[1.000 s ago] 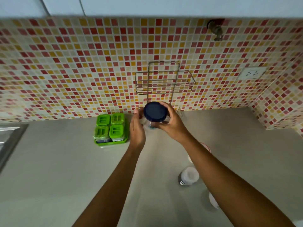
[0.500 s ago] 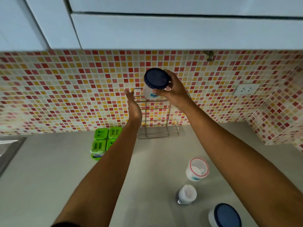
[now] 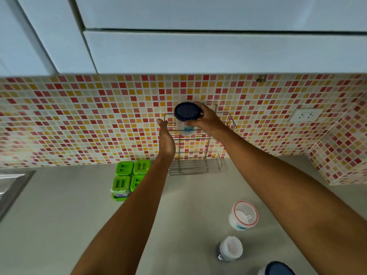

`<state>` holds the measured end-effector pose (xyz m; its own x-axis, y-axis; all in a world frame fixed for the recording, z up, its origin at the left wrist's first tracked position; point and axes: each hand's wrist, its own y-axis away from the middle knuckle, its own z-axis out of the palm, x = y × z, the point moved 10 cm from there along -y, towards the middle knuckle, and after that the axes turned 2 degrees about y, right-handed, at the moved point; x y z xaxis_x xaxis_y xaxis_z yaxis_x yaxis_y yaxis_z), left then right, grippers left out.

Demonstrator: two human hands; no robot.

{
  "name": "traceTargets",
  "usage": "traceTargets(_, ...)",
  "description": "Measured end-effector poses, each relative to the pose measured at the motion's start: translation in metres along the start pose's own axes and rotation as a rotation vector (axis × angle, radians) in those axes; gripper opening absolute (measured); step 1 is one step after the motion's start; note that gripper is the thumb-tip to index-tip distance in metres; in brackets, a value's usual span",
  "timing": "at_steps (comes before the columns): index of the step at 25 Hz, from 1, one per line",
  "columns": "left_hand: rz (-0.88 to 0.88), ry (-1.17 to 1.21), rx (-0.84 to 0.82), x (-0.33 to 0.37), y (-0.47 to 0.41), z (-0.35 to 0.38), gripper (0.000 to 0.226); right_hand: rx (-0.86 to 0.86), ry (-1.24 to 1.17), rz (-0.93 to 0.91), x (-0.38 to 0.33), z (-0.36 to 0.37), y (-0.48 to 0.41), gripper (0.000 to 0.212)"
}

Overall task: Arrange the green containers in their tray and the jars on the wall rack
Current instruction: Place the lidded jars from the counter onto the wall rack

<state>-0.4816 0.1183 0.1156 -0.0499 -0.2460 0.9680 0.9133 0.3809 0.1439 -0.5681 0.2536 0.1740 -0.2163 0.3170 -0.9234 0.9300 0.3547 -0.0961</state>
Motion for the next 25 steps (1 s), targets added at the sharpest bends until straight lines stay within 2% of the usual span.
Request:
traceTargets(4,0.01,-0.009,0.011,0.0,-0.001,-0.001,0.075,-0.016,-0.004,0.022,0.003,0.005,-0.002,0.07)
traceTargets(9,0.032,-0.049,0.006,0.002,0.003,0.0,0.074,-0.051,-0.031,0.023,0.0,0.009,-0.004,0.064)
traceTargets(15,0.088,-0.135,0.097,0.005,0.009,-0.006,0.072,-0.077,0.017,0.03,-0.003,0.012,-0.001,0.074)
traceTargets(18,0.205,-0.232,0.175,0.015,0.024,-0.008,0.068,0.024,0.073,0.016,-0.006,-0.001,0.01,0.079)
traceTargets(22,0.518,-0.248,0.322,0.024,0.077,-0.013,0.052,0.249,0.065,-0.114,-0.009,-0.03,0.059,0.069)
traceTargets(23,0.556,-0.269,0.301,0.014,0.091,-0.006,0.046,0.273,0.076,-0.131,-0.001,-0.034,0.078,0.064)
traceTargets(25,0.514,-0.312,0.145,-0.023,0.11,0.023,0.042,0.315,0.138,-0.092,0.03,-0.04,0.12,0.056)
